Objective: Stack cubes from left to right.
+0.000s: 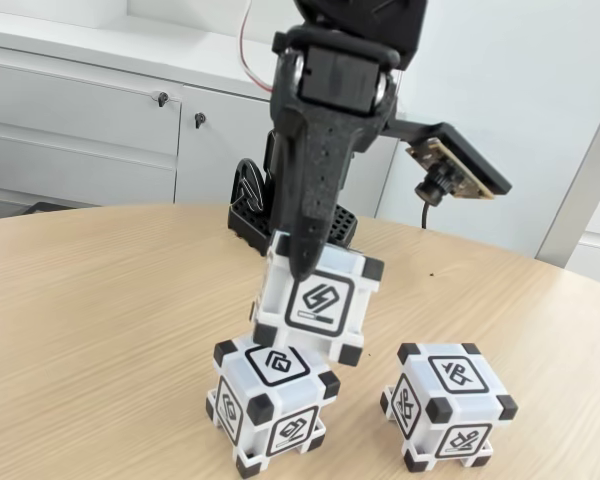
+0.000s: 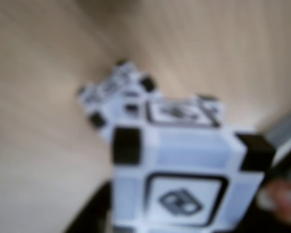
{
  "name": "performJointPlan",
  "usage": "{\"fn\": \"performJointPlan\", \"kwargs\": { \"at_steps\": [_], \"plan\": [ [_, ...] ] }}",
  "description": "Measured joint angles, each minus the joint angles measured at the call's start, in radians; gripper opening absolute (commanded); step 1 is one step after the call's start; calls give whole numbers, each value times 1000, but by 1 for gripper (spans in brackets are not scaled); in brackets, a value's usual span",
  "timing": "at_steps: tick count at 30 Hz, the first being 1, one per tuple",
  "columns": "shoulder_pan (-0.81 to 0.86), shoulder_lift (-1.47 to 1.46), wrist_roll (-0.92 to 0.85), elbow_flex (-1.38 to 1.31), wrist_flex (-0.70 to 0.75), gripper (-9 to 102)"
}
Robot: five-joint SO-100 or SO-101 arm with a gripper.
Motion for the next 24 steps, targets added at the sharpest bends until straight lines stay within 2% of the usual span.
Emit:
{"fn": "performJointPlan", "kwargs": {
  "at_steps": [7,16,19,22,24],
  "plan": [
    [0,-57,-14,0,0,14],
    [0,-60,-18,0,0,20],
    [0,-60,-18,0,0,25],
    [0,-60,-25,0,0,37],
    [0,-60,-28,0,0,38]
  ]
}}
